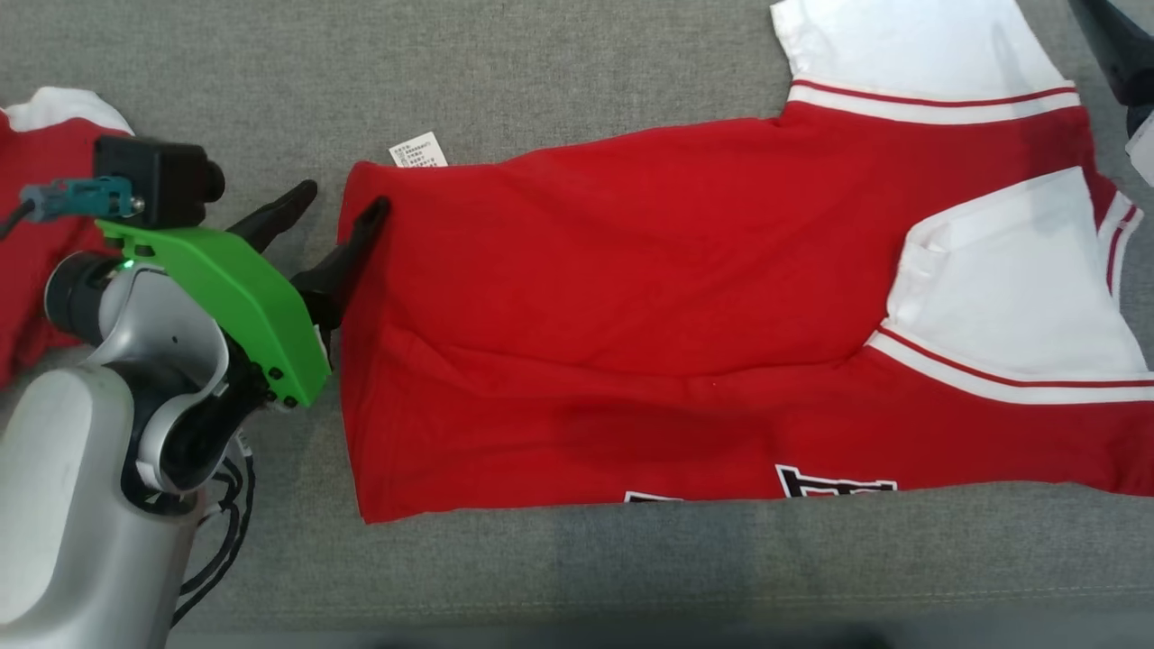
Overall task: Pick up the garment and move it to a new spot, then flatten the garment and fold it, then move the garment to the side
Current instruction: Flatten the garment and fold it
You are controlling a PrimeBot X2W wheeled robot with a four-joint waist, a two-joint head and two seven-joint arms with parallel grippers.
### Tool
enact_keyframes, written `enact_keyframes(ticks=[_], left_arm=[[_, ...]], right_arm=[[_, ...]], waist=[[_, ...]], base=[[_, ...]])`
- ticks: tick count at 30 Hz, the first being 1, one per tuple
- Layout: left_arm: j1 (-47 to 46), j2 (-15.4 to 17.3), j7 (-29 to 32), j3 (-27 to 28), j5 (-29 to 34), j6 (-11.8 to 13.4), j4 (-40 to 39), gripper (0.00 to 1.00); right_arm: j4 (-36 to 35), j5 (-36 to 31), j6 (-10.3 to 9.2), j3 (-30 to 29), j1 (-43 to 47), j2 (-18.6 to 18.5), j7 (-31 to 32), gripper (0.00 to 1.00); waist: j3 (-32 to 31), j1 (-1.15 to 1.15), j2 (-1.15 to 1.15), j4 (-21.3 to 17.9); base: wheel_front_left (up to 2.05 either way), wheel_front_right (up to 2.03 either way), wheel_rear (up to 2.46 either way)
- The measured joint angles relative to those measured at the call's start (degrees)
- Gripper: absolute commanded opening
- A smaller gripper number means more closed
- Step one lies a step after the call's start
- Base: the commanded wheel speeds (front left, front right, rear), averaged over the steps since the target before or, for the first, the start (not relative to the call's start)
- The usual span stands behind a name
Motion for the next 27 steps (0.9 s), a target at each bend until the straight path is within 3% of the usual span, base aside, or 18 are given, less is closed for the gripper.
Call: enact_keyframes(ticks=[11,27], left_arm=[[-5.0,-3.1,-3.4,-2.4,1.1,-2.7,5.8,1.0],[-8.2,-4.4,-6.1,-3.5,1.6,-4.7,10.7,1.0]], right_arm=[[6.3,-3.4,-0.01,1.8,-4.8,3.3,-0.3,1.0],[13.2,-4.4,1.14,2.5,-8.9,4.1,-0.4,1.0]], waist=[[5.5,0.0,0.0,3.3],[6.2,0.0,0.0,6.1]], base=[[0.0,0.0,0.0],[0.0,0.0,0.0]])
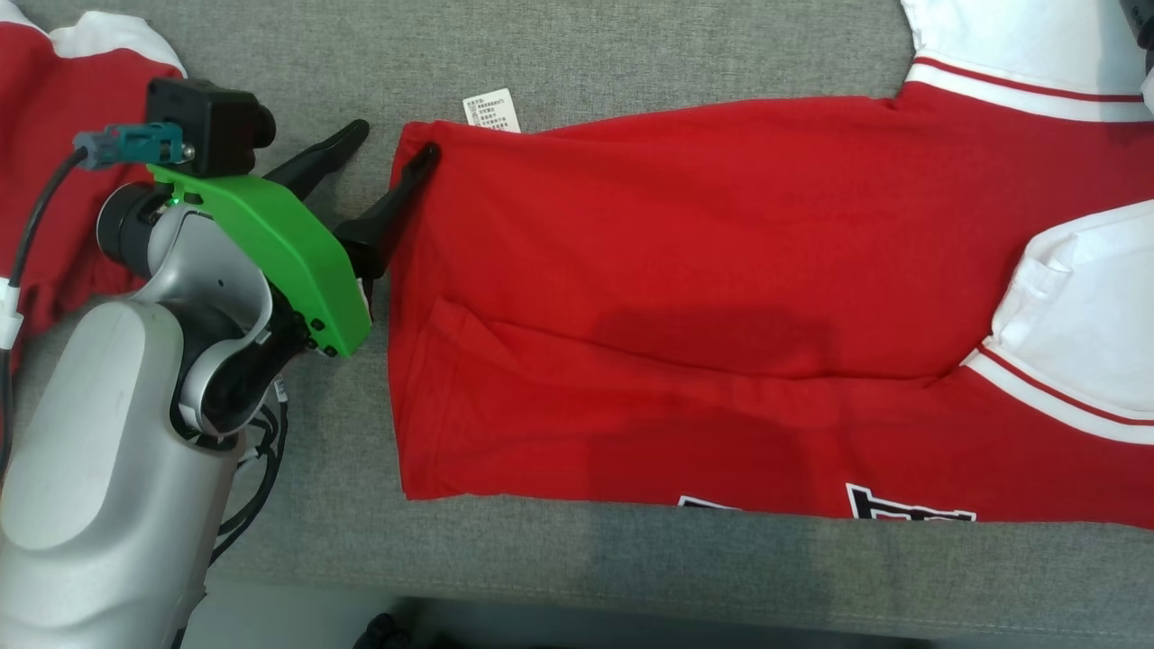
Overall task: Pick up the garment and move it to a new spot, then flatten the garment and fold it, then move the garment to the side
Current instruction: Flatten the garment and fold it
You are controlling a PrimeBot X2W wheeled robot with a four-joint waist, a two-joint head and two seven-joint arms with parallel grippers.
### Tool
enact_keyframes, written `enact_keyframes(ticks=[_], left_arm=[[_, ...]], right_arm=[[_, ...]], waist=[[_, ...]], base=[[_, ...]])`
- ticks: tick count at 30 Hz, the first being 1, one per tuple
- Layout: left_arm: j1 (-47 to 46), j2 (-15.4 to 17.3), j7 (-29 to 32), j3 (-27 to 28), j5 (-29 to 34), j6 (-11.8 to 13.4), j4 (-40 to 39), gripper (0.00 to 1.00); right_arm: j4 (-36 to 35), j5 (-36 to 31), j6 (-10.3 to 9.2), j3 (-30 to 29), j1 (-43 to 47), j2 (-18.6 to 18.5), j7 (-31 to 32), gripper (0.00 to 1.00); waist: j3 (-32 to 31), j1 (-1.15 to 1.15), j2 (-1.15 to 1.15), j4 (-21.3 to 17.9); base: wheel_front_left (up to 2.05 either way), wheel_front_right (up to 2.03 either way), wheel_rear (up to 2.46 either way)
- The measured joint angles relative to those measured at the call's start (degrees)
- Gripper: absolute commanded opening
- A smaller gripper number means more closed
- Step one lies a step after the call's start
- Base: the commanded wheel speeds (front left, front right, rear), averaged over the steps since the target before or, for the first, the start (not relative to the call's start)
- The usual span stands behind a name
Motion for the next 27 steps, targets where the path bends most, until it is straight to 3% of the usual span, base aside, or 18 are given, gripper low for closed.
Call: enact_keyframes(ticks=[3,4,5,6,7,9,11,12,18,27], left_arm=[[-0.5,0.0,-0.1,-0.3,0.0,-0.1,0.4,1.0],[-0.6,-0.1,-0.1,-0.3,0.0,-0.2,0.5,1.0],[-0.6,-0.1,-0.2,-0.4,0.0,-0.3,0.6,1.0],[-0.7,-0.2,-0.2,-0.5,0.0,-0.3,0.8,1.0],[-0.8,-0.2,-0.3,-0.5,0.0,-0.3,0.9,1.0],[-0.9,-0.2,-0.3,-0.6,0.0,-0.5,1.1,1.0],[-1.3,-0.1,-0.3,-0.7,0.0,-0.7,1.7,1.0],[-1.4,0.0,-0.3,-0.7,0.0,-0.7,1.8,1.0],[-1.8,0.2,-0.2,-0.7,-0.2,-0.9,2.1,1.0],[-1.8,-0.3,0.8,-0.8,-5.7,-1.2,2.2,1.0]], right_arm=[[0.9,0.0,0.29,0.0,-0.5,0.4,0.0,0.98],[1.1,0.0,0.47,0.1,-0.7,0.6,0.0,0.93],[1.4,0.0,0.48,0.1,-1.0,0.8,0.0,0.75],[1.6,0.0,0.63,0.2,-1.3,0.9,0.0,0.65],[1.8,0.0,0.92,0.3,-1.4,1.0,0.0,0.5],[2.1,0.0,1.0,0.4,-1.5,1.0,0.0,0.33],[2.7,0.0,1.52,0.5,-1.8,1.1,0.0,0.04],[2.8,0.0,1.74,0.6,-2.0,1.2,0.0,0.0],[3.6,0.0,2.52,0.9,-2.5,1.5,0.0,0.0],[5.4,0.0,3.2,1.2,-2.8,2.4,-0.8,0.0]], waist=[[0.0,0.0,0.0,0.5],[0.0,0.0,0.0,0.6],[0.0,0.0,0.0,0.7],[0.0,0.0,0.0,0.8],[0.0,0.0,0.0,0.8],[0.0,0.0,0.0,0.9],[0.0,0.0,0.0,1.1],[0.1,0.0,0.0,1.2],[0.1,0.0,0.0,1.2],[-0.2,0.0,0.0,0.7]], base=[[0.0,0.0,0.0],[0.0,0.0,0.0],[0.0,0.0,0.0],[0.0,0.0,0.0],[0.0,0.0,0.0],[0.0,0.0,0.0],[0.0,0.0,0.0],[0.0,0.0,0.0],[0.0,0.0,0.0],[0.0,0.0,0.0]])
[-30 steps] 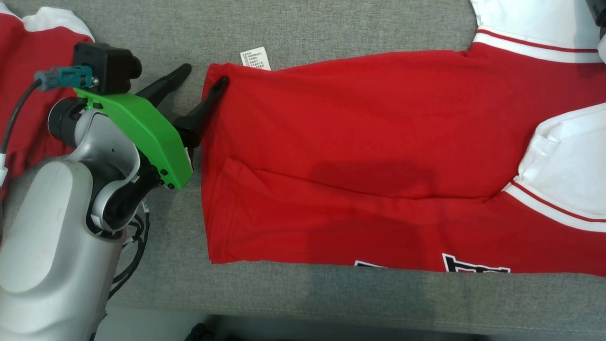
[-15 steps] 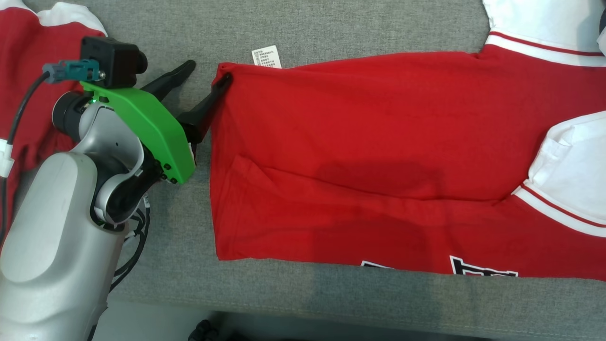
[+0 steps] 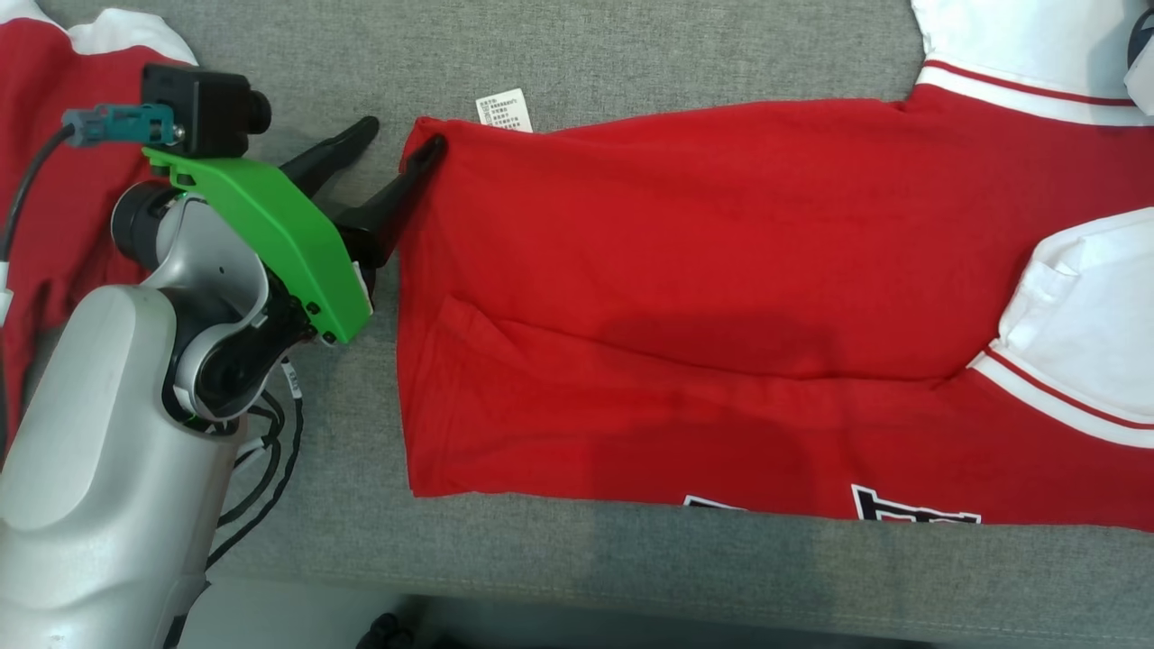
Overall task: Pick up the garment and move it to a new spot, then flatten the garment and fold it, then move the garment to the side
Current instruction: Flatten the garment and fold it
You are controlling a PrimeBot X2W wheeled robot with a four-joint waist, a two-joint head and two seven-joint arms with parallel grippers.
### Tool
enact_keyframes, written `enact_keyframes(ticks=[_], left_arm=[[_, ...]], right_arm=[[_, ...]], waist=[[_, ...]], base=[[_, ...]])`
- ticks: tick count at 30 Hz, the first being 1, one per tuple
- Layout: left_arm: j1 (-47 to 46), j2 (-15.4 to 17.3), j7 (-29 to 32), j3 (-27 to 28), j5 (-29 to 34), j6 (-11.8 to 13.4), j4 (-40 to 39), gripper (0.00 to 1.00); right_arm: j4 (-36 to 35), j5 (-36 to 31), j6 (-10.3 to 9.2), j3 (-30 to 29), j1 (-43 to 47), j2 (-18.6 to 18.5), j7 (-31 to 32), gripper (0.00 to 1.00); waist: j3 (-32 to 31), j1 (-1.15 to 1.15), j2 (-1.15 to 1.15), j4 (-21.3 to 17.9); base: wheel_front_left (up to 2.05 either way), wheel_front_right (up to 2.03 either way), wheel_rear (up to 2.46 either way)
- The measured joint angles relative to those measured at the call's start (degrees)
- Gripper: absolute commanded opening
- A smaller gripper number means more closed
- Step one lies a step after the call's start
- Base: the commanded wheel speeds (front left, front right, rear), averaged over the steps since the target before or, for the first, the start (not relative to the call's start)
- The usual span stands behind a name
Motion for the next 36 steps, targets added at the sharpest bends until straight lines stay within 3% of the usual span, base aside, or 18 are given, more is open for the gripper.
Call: enact_keyframes(ticks=[10,11,13,14,16,17,19,24,36], left_arm=[[0.0,-0.1,1.5,-1.5,-2.6,-0.5,-0.3,1.0],[0.0,0.0,1.5,-1.6,-2.7,-0.5,-0.3,0.95],[0.0,0.0,1.5,-1.9,-2.9,-0.5,-0.2,0.76],[-0.1,0.0,1.5,-2.0,-3.0,-0.5,-0.2,0.59],[-0.1,0.0,1.5,-2.0,-3.0,-0.5,0.0,0.39],[-0.1,0.0,1.5,-2.1,-3.0,-0.5,0.0,0.2],[-0.1,-0.1,0.9,-2.3,-3.0,-0.5,0.2,0.0],[0.0,-0.3,0.0,-2.4,-3.4,-0.5,1.2,0.0],[3.0,0.7,-6.6,-1.1,-4.7,-0.6,1.7,0.0]], right_arm=[[2.2,0.0,0.81,0.5,0.0,0.5,-0.3,0.0],[2.4,0.0,0.82,0.6,0.0,0.6,-0.3,0.0],[2.8,0.0,0.82,0.8,0.0,0.7,-0.5,0.0],[2.9,0.0,0.84,0.9,0.0,0.8,-0.5,0.0],[3.2,0.0,1.14,1.5,0.0,1.3,-0.7,0.0],[3.3,0.0,1.22,1.6,0.0,1.6,-0.8,0.0],[3.5,0.0,1.29,2.0,0.0,2.0,-1.1,0.0],[3.4,0.0,1.78,2.6,0.1,2.8,-1.9,0.0],[-1.0,1.4,2.32,0.9,2.7,3.4,-10.2,0.0]], waist=[[-0.9,0.0,0.0,-0.6],[-1.0,0.0,0.0,-0.6],[-1.2,0.0,0.0,-0.7],[-1.3,0.0,0.0,-0.8],[-1.5,0.0,0.0,-1.0],[-1.7,0.0,0.0,-1.2],[-2.0,0.0,0.0,-1.4],[-2.9,0.0,0.0,-2.1],[-6.4,0.0,0.0,-3.8]], base=[[0.0,0.0,0.0],[0.0,0.0,0.0],[0.0,0.0,0.0],[0.0,0.0,0.0],[0.0,0.0,0.0],[0.0,0.0,0.0],[0.0,0.0,0.0],[0.0,0.0,0.0],[0.0,0.0,0.0]])
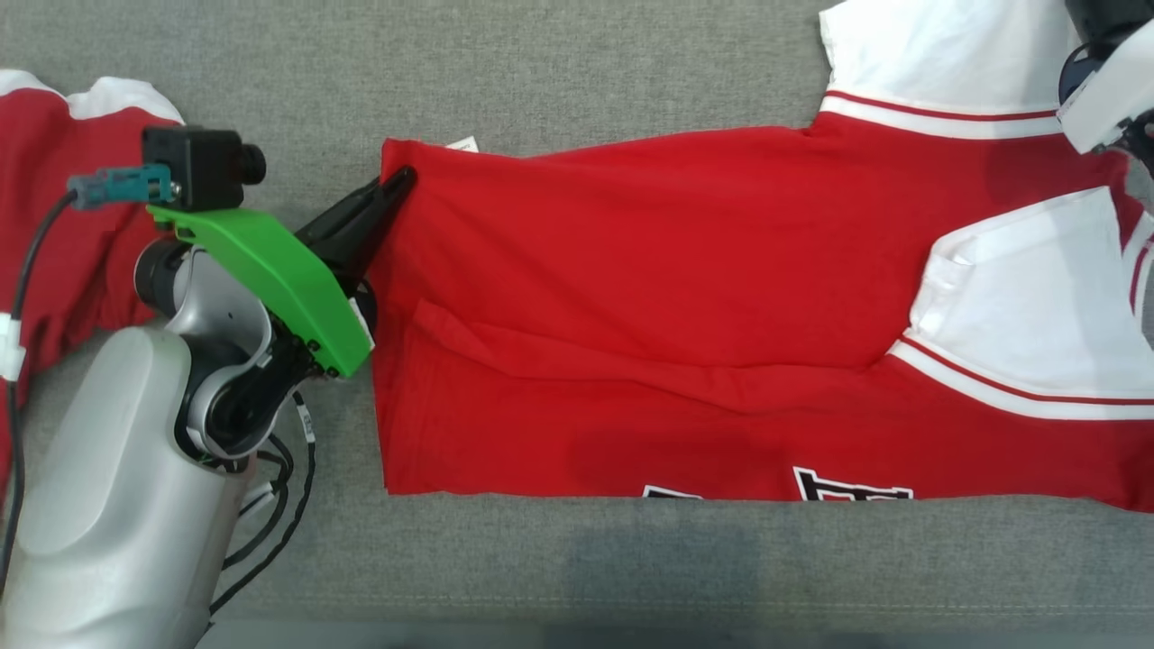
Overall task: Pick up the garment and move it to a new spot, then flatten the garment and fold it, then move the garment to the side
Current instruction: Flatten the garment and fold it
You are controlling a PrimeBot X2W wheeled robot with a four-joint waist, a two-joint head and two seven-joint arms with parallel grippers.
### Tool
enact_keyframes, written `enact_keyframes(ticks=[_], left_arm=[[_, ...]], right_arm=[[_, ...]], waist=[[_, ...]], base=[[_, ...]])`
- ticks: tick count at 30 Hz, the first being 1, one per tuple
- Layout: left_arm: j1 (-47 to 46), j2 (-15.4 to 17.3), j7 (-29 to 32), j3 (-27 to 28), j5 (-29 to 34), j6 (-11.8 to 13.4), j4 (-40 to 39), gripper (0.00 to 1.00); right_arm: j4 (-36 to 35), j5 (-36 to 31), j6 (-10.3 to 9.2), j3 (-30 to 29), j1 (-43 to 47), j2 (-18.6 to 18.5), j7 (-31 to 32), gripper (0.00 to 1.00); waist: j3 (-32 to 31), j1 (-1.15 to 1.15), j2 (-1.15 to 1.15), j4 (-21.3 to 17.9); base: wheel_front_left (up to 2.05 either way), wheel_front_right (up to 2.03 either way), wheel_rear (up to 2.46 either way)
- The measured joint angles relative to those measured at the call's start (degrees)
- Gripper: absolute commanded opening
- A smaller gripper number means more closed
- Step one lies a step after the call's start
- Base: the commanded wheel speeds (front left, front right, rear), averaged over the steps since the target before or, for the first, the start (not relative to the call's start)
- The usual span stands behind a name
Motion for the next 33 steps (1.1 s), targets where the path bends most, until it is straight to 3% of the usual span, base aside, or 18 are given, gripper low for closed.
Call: enact_keyframes(ticks=[15,22,33], left_arm=[[6.4,1.8,-7.3,0.0,-1.4,0.0,0.2,0.0],[10.3,1.7,-9.8,-1.3,-2.3,0.0,0.4,0.0],[16.4,2.7,-14.2,-0.3,-3.8,0.0,1.5,0.0]], right_arm=[[-6.0,3.9,0.02,-2.9,10.8,-2.1,-8.0,0.0],[-9.3,8.5,-0.09,-4.4,20.4,-2.2,-10.3,0.0],[-16.1,12.9,-2.6,-4.1,34.6,-0.1,-11.6,0.0]], waist=[[-6.6,0.0,0.0,-3.0],[-9.5,0.0,0.0,-3.9],[-12.8,0.0,0.0,-5.7]], base=[[0.0,0.0,0.0],[0.0,0.0,0.0],[0.0,0.0,0.0]])
